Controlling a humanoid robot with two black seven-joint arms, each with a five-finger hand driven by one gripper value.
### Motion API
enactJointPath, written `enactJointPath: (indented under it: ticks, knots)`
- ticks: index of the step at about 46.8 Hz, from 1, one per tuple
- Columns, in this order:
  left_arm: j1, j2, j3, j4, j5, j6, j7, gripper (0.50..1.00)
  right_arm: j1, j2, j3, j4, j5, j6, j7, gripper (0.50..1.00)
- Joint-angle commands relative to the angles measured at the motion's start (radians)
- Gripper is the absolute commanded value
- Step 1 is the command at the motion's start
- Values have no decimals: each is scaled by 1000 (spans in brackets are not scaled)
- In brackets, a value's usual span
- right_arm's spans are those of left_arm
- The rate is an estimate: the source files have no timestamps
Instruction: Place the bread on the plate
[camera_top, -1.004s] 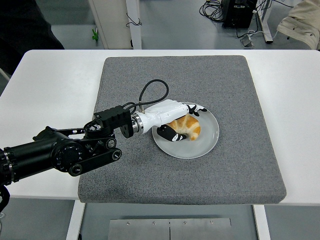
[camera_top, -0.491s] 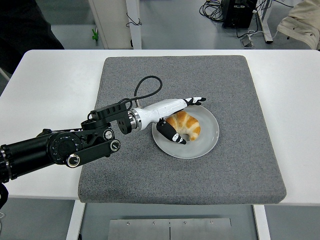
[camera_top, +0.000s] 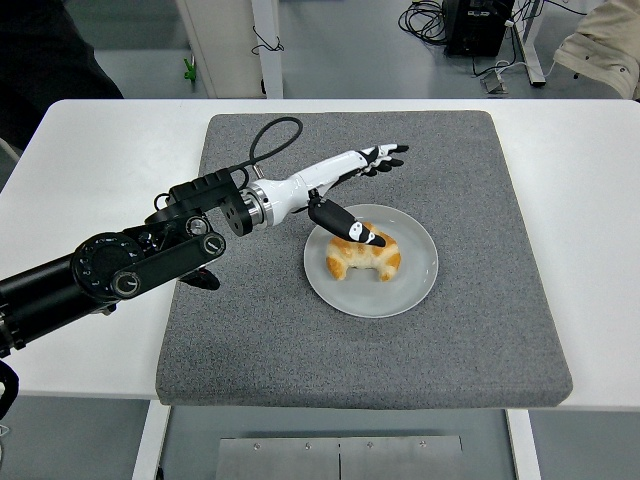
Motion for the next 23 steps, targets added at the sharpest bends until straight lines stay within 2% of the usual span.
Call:
enactJointPath:
  ticks: [1,11,18,23]
  knots:
    - [4,9,-15,2,-84,1,-2,968,0,0,0,0,0,1,0,1000]
    - [18,39,-37,5,-233,17,-4,968,0,0,0,0,0,-1,0,1000]
    - [45,46,-107,6,-291,22,-4,968,0,0,0,0,0,1,0,1000]
    - [81,48,-179,6,-311,57,-4,968,0,0,0,0,0,1,0,1000]
